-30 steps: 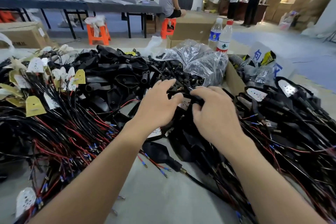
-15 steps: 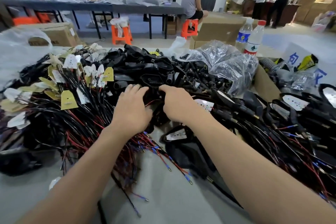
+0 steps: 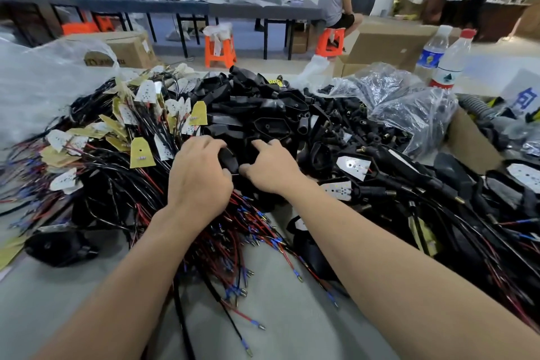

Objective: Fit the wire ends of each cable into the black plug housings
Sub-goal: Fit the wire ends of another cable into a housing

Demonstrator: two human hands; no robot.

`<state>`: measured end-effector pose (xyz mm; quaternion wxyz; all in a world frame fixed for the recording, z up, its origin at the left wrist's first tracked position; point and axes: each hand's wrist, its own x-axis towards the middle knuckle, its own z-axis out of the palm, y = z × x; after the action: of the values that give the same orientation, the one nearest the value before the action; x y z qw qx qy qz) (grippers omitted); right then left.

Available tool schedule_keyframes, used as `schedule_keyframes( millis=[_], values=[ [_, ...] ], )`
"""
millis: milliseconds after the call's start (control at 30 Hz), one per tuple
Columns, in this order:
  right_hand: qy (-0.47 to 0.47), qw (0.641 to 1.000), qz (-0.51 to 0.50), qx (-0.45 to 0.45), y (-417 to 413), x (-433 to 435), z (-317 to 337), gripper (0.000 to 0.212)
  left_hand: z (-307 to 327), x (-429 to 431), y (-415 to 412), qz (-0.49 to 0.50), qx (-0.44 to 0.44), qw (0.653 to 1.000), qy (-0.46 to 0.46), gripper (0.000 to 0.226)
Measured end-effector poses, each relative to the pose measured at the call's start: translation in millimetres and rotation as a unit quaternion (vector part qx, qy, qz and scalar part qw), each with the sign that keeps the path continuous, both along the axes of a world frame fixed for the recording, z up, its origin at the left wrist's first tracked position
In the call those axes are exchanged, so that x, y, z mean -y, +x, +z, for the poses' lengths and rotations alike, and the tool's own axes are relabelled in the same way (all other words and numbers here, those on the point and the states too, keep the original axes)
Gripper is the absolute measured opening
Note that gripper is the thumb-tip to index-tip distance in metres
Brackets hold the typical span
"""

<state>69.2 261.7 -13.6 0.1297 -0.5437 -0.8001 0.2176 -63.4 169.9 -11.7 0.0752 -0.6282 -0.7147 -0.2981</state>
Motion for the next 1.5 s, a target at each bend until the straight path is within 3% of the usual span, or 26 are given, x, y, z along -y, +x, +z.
schedule_keyframes(
  millis=[100, 200, 300, 400, 533, 633, 667, 767, 867, 933, 1033, 1100, 1233, 1300, 1367, 1433, 1500],
  values=[
    [0.055, 0.998, -0.021, -0.008, -3.5, 6.7, 0.7, 0.054, 0.2, -3.8, -0.2, -0.016, -0.078, 0.995, -0.067, 0.049],
    [0.107, 0.992, -0.058, -0.041, -0.6, 14.0, 6.7, 0.024, -0.6, -2.5, 2.2, -0.037, -0.051, 0.997, -0.047, 0.042],
    [0.041, 0.966, -0.120, -0.225, 10.0, 18.9, 23.8, 0.019, 1.3, 4.8, 3.8, -0.054, 0.061, 0.996, 0.038, 0.050],
    [-0.090, 0.914, -0.119, -0.377, 17.2, 31.2, 45.2, 0.018, 3.1, 7.6, 8.4, -0.116, 0.061, 0.991, 0.036, 0.079],
    [-0.193, 0.900, -0.053, -0.387, 21.3, 41.4, 49.0, 0.023, 8.5, 8.8, 11.7, -0.172, 0.171, 0.969, 0.043, 0.048],
    [-0.207, 0.856, -0.064, -0.469, 20.7, 39.6, 46.9, 0.032, 9.6, 12.2, 1.9, -0.108, 0.256, 0.960, 0.033, 0.021],
    [-0.200, 0.854, -0.065, -0.476, 17.4, 39.5, 45.7, 0.030, 10.9, 14.7, -3.7, -0.074, 0.319, 0.944, 0.046, 0.025],
    [-0.196, 0.891, 0.010, -0.410, -5.6, 45.2, 41.1, 0.019, 20.4, 19.7, -25.3, -0.009, 0.532, 0.838, 0.119, 0.043],
    [-0.106, 0.961, 0.069, -0.247, -39.2, 49.2, 37.6, 0.017, 24.2, 21.7, -44.4, 0.042, 0.596, 0.782, 0.175, 0.044],
    [-0.020, 0.988, 0.048, -0.146, -59.6, 51.5, 36.9, 0.032, 22.6, 20.4, -49.1, 0.048, 0.622, 0.761, 0.180, 0.044],
    [0.040, 0.997, 0.004, -0.068, -80.3, 51.7, 33.5, 0.047, 20.5, 18.8, -52.0, 0.055, 0.607, 0.777, 0.155, 0.040],
    [0.003, 0.998, 0.002, -0.070, -84.5, 47.0, 33.9, 0.044, 19.0, 20.1, -53.9, 0.047, 0.596, 0.791, 0.134, 0.039],
    [-0.075, 0.974, -0.026, -0.213, -65.1, 38.1, 45.1, 0.013, 18.2, 22.0, -56.0, 0.043, 0.583, 0.806, 0.093, 0.051],
    [-0.056, 0.971, -0.037, -0.229, -48.7, 37.5, 53.5, 0.020, 22.0, 20.2, -52.5, 0.053, 0.568, 0.818, 0.077, 0.049],
    [-0.023, 0.979, -0.027, -0.199, -35.4, 36.7, 63.1, 0.025, 29.5, 20.7, -47.7, 0.057, 0.514, 0.853, 0.076, 0.043],
    [0.000, 0.972, -0.026, -0.232, -27.5, 36.3, 75.5, 0.027, 36.6, 19.5, -37.5, 0.009, 0.477, 0.876, 0.069, 0.046],
    [-0.043, 0.928, -0.028, -0.368, -20.8, 36.9, 86.7, 0.028, 37.6, 12.9, -21.8, -0.061, 0.535, 0.842, 0.037, 0.042]
  ],
)
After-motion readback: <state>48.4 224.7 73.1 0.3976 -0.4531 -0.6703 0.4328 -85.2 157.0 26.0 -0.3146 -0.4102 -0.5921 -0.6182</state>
